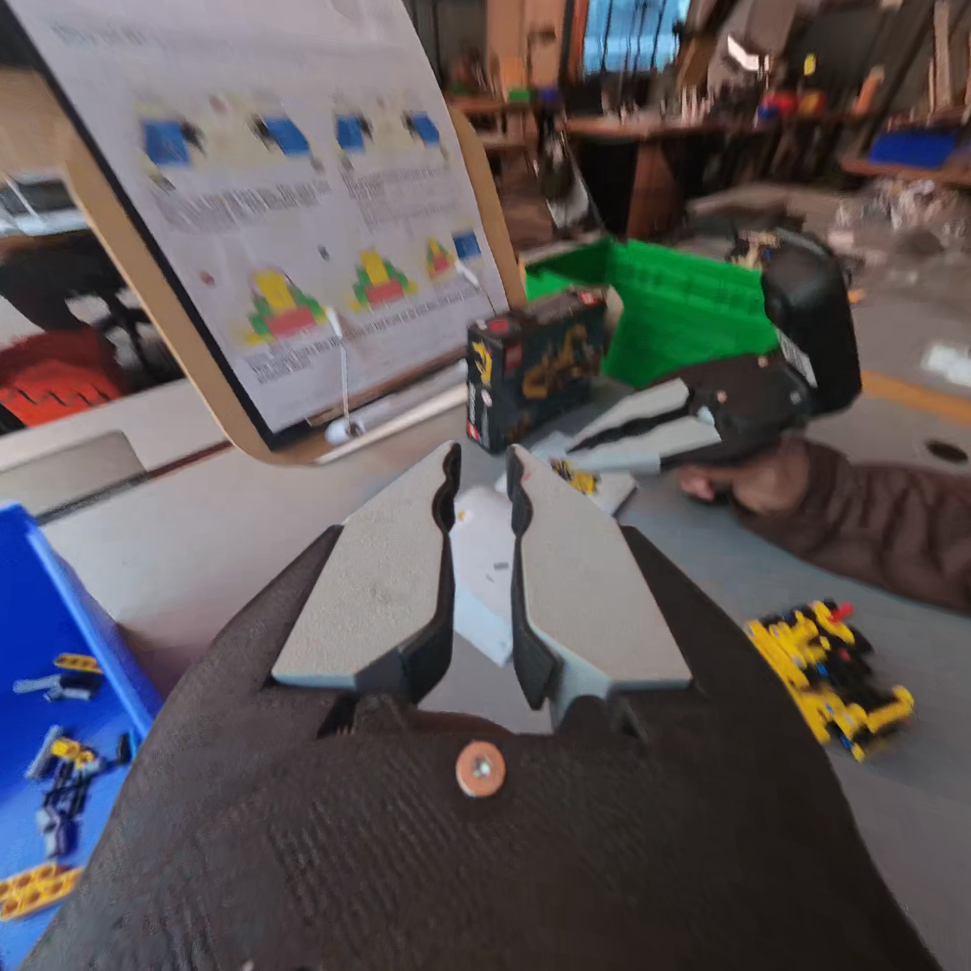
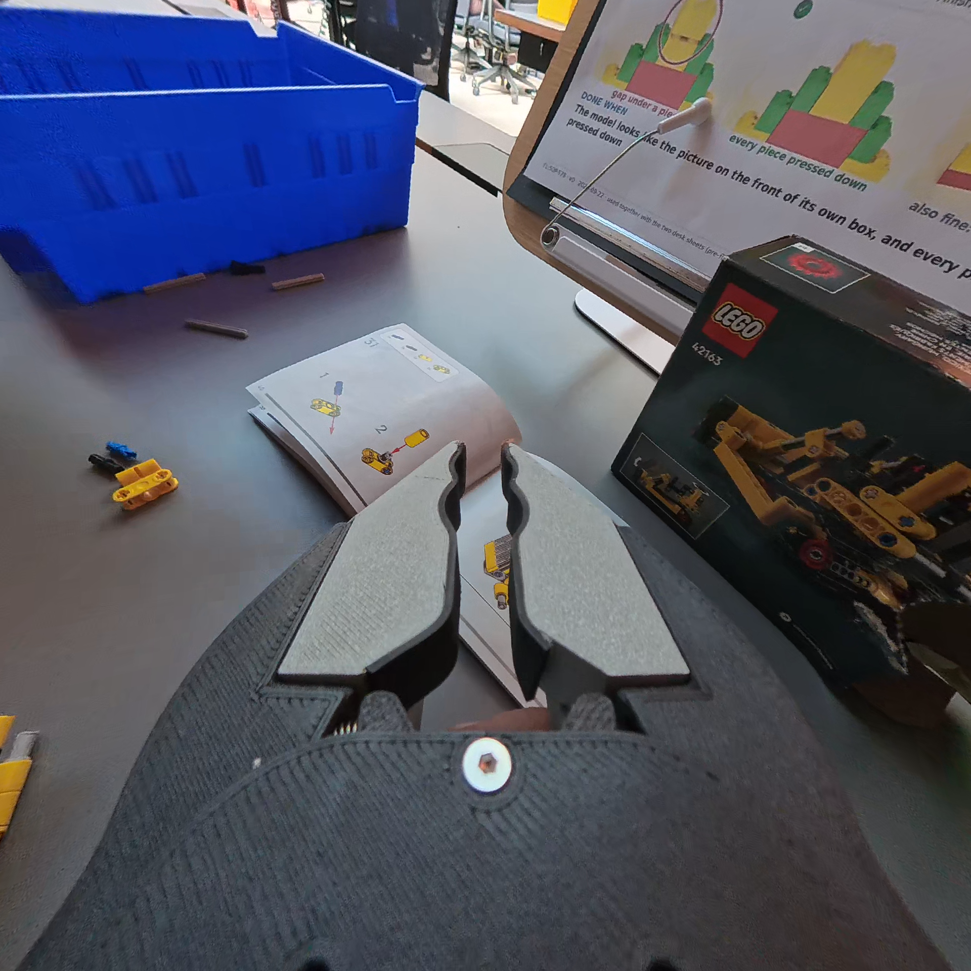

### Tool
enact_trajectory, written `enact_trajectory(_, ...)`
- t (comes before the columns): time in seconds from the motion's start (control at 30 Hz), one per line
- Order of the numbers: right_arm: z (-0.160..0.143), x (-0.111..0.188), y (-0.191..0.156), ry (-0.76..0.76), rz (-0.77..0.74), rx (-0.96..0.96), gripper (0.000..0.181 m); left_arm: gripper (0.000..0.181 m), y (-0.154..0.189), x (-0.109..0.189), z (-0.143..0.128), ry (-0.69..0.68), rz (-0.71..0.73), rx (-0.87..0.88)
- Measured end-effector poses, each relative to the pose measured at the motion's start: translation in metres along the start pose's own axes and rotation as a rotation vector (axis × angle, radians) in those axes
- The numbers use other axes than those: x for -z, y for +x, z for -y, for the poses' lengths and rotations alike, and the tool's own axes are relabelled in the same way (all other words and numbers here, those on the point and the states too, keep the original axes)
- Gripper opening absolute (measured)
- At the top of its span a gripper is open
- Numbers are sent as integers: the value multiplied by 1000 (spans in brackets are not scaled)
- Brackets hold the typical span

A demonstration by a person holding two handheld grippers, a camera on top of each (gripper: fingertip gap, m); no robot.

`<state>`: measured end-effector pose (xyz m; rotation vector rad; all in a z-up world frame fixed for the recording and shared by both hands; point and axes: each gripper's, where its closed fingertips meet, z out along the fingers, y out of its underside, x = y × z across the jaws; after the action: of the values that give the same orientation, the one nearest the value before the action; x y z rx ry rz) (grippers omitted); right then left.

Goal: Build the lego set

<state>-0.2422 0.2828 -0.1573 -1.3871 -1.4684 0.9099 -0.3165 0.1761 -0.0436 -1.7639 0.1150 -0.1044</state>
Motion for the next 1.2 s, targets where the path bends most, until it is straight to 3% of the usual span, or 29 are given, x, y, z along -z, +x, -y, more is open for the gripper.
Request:
enact_trajectory(0.07, 0, 0, 0, 0, 1, -1, 10, 10, -12, -4, 18, 103, 42, 9)
enact_trajectory(0.13, 0, 0, 0, 2, 2, -5, 10, 9, -18, -13, 17, 141, 53, 20)
enact_trajectory(0.27, 3, -2, -2, 6, 18, -2, 10, 11, -14, -19, -12, 69, 70, -32)
enact_trajectory(0.4, 4, -8, -11, 5, 38, 32, 10, 14, 16, -22, -21, 39, -53, -10)
enact_trajectory(0.57, 6, -10, -15, 8, 32, 84, 10, 12, 11, -20, -25, 44, 17, -95)
enact_trajectory(0.87, 13, -9, -10, 56, 23, 60, 5, 16, 9, -25, -46, -17, -39, -38)
enact_trajectory(0.97, 16, -7, -7, 75, 19, 41, 5, 20, 15, -22, -40, -5, -83, 15)
enact_trajectory(1.07, 18, -4, -4, 92, 6, 31, 4, 23, 3, -11, -24, 54, -20, -8)
enact_trajectory(1.2, 17, -5, -4, 90, 14, 22, 4, 24, 11, -2, -8, 128, -79, 75)
